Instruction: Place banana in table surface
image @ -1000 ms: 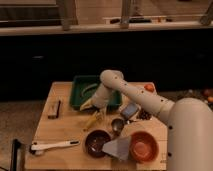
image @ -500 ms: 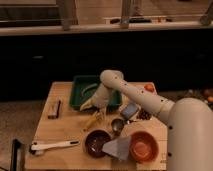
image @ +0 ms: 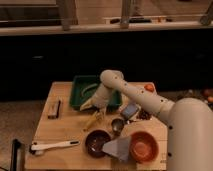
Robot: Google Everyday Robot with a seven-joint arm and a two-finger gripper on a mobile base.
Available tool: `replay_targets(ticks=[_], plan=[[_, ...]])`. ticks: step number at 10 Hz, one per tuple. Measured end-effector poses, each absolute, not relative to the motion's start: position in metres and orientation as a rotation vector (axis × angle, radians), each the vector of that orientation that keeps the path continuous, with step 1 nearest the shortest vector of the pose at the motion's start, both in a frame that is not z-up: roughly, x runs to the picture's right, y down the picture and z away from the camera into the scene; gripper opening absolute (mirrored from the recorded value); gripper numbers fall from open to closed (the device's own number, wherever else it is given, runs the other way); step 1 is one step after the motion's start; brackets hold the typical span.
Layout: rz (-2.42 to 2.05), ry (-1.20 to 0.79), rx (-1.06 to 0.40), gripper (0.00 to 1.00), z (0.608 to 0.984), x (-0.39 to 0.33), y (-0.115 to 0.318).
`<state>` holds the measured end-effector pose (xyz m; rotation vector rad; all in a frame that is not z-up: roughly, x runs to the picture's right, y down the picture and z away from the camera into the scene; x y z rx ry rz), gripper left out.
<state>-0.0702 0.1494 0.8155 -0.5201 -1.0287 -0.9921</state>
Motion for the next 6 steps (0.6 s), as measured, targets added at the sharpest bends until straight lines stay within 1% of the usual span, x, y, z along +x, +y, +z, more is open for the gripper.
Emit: replay_targets(ticks=[6], plan=[[-0.992,-1.029,-0.520,0.80,0.8155,-0.0702,0.1494]])
